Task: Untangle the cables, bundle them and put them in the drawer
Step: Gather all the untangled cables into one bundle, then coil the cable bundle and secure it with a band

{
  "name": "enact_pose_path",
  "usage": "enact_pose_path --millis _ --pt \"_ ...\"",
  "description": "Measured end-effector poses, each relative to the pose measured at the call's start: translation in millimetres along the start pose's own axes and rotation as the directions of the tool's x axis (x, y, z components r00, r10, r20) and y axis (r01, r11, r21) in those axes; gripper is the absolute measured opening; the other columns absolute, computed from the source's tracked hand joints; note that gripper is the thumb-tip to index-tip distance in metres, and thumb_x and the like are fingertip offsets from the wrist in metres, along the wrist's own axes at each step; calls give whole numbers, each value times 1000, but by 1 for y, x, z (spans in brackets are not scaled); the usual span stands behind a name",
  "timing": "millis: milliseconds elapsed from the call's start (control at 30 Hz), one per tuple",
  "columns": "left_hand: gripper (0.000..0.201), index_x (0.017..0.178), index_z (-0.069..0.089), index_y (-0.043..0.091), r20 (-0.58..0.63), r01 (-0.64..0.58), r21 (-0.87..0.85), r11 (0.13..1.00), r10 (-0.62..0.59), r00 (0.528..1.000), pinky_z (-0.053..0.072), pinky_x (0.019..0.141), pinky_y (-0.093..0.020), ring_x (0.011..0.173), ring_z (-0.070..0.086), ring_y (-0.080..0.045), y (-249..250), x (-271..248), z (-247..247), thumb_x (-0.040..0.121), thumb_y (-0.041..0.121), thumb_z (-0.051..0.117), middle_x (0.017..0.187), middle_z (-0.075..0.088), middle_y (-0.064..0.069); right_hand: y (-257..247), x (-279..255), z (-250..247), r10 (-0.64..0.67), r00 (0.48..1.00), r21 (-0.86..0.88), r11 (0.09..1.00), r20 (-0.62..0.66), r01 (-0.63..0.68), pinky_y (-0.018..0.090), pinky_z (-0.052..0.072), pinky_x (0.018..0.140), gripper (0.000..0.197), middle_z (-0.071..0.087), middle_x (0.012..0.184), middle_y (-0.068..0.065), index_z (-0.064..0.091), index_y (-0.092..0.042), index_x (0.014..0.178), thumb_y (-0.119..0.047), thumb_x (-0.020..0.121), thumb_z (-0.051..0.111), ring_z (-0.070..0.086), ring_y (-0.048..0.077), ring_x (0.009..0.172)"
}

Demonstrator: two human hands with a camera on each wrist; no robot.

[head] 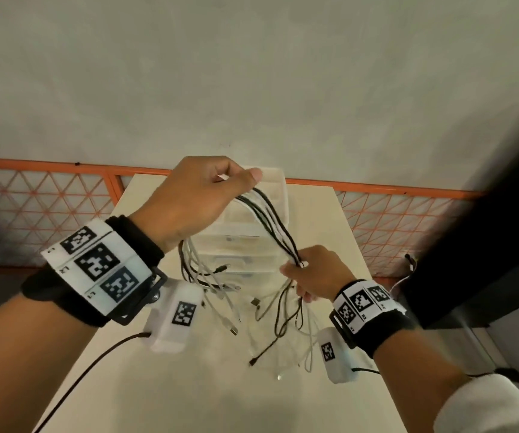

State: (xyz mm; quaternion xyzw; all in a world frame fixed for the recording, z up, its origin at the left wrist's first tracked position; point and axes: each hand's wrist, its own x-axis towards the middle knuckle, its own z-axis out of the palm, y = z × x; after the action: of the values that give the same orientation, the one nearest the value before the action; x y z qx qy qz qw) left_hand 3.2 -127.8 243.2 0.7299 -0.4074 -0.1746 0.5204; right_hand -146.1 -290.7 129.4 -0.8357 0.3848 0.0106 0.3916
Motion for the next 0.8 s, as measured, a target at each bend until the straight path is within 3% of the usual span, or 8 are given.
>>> enact_pose_path --millis 100,167,267,333,433,533,633,800 --pt "50 72 57 -2 26 64 64 996 -66 997 25 46 -25 37 26 -7 -14 2 -11 91 44 63 42 29 13 26 10 -1 156 984 21 988 -84 -154 24 54 50 31 74 63 5 71 -11 86 -38 95 60 65 17 49" --pt "55 57 43 6 63 99 124 987 -108 992 24 45 -24 38 23 -10 -25 2 -13 91 45 63 45 27 8 35 19 -7 234 961 109 970 -147 -219 25 52 50 33 74 64 6 70 -12 83 -39 96 59 63 17 47" --pt "51 55 60 12 134 197 187 962 -223 965 24 45 -23 42 25 -14 -47 1 -11 91 48 61 47 32 3 39 33 -24 313 920 394 896 -234 -204 27 48 49 25 70 62 11 69 -7 86 -26 97 57 58 20 44" --pt "51 67 69 10 222 283 207 937 -327 919 26 46 -23 44 28 -15 -67 -1 -10 91 53 58 49 37 1 36 42 -37 323 901 500 854 -289 -146 26 46 47 23 66 57 11 65 -5 81 -11 97 49 54 19 40" --pt "69 61 63 12 338 365 324 873 -467 817 35 50 -25 43 33 -16 -102 -7 -10 85 74 45 48 41 -1 32 56 -51 330 905 616 781 -268 -102 22 41 45 28 63 50 9 58 -6 78 -5 99 40 49 18 35" --pt "80 55 55 13 311 433 441 786 -586 748 42 59 -27 39 34 -16 -134 -17 -18 79 84 31 43 37 -1 42 71 -59 377 921 791 591 -100 -157 16 39 39 37 61 42 8 52 -8 75 -15 105 32 49 16 29" --pt "81 56 57 12 269 493 469 733 -650 711 43 60 -28 40 35 -16 -156 -24 -27 81 83 26 42 37 0 43 82 -55 367 922 786 604 -127 -132 17 47 37 30 65 46 7 57 -8 80 -12 105 42 57 14 32" --pt "69 49 43 15 65 446 477 757 -536 842 33 55 -28 45 37 -19 -161 -16 -33 87 72 42 44 40 2 19 93 -54 224 926 767 634 -303 98 28 51 59 29 72 76 10 66 -15 88 7 93 47 67 23 65"
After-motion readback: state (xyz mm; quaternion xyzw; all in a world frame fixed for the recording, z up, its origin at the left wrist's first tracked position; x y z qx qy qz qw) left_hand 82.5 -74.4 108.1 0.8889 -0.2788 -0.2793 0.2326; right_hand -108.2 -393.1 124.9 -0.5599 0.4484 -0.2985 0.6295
